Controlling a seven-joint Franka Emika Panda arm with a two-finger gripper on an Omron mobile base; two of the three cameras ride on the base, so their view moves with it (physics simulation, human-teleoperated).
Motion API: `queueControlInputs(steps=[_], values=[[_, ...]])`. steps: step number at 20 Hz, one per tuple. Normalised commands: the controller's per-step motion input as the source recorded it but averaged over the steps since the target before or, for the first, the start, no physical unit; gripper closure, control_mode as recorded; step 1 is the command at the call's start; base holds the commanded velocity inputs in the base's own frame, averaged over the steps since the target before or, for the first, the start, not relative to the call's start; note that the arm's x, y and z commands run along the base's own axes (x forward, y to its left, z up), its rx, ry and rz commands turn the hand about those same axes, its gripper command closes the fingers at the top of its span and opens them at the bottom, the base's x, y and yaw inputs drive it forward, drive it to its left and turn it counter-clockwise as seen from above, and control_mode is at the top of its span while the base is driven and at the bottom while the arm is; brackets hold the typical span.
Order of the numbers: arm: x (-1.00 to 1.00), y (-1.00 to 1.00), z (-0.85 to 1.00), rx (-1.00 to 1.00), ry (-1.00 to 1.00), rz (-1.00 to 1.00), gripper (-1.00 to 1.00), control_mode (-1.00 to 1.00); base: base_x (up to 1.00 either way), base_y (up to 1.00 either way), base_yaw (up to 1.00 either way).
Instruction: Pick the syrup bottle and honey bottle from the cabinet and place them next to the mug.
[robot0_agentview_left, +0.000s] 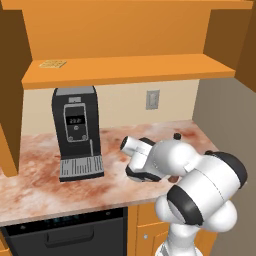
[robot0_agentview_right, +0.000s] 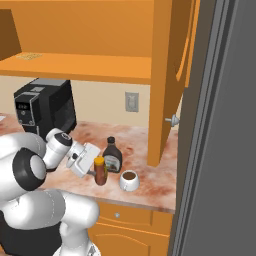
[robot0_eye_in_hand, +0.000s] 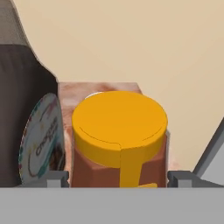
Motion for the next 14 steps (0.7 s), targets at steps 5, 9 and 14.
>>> queueControlInputs(steps=[5, 9, 14], values=[[0.0, 0.0, 0.0, 0.04, -0.04, 0.0, 1.0, -1.0, 0.0, 0.0, 0.0], [0.0, 0.0, -0.01, 0.03, -0.01, 0.0, 1.0, -1.0, 0.0, 0.0, 0.0], [0.0, 0.0, -0.02, 0.03, 0.0, 0.0, 1.0, -1.0, 0.0, 0.0, 0.0]])
